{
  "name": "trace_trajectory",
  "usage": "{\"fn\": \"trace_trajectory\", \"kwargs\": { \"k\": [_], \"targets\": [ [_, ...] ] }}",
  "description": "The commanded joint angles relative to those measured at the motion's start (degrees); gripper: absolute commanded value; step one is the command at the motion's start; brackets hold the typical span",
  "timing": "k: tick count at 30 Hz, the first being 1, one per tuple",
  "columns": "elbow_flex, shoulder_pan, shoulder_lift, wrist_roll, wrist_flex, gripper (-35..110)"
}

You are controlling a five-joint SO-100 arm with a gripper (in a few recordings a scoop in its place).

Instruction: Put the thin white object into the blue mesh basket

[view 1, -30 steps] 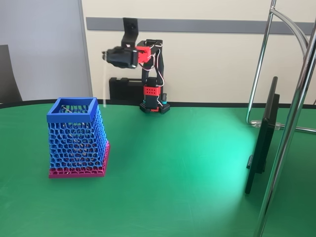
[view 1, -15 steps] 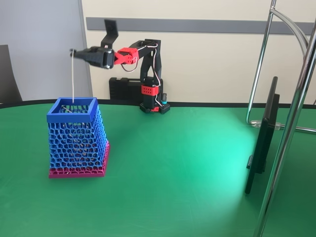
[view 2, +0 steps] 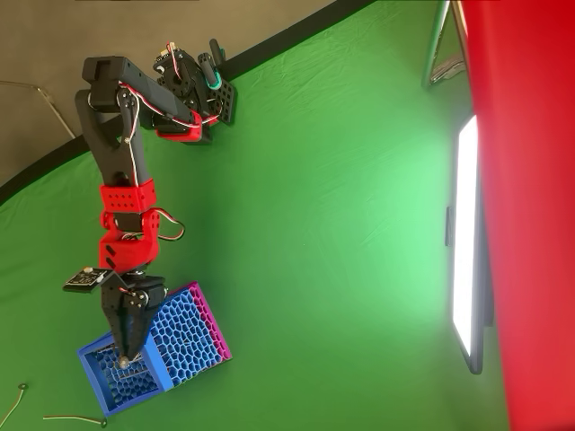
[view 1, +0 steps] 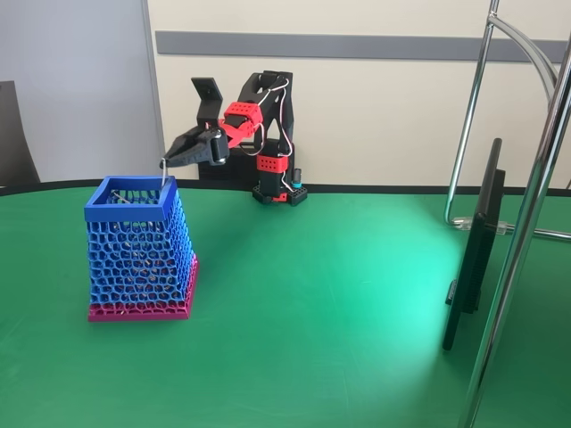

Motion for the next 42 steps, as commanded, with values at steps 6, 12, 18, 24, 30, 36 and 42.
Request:
{"fn": "trace_trajectory", "kwargs": {
  "k": [6, 12, 18, 24, 30, 36, 42],
  "targets": [
    [1.3, 2.6, 5.4, 4.2, 0.2, 5],
    [4.5, 5.4, 10.1, 7.5, 0.2, 6],
    [15.6, 0.9, 20.8, 13.4, 1.4, 4],
    [25.8, -5.8, 33.0, 24.6, 5.3, 3],
    [27.3, -11.9, 45.4, 40.6, 23.7, 0],
    [30.8, -18.5, 59.0, 54.4, 39.7, 0],
    [42.6, -23.8, 79.3, 66.3, 50.0, 0]
  ]
}}
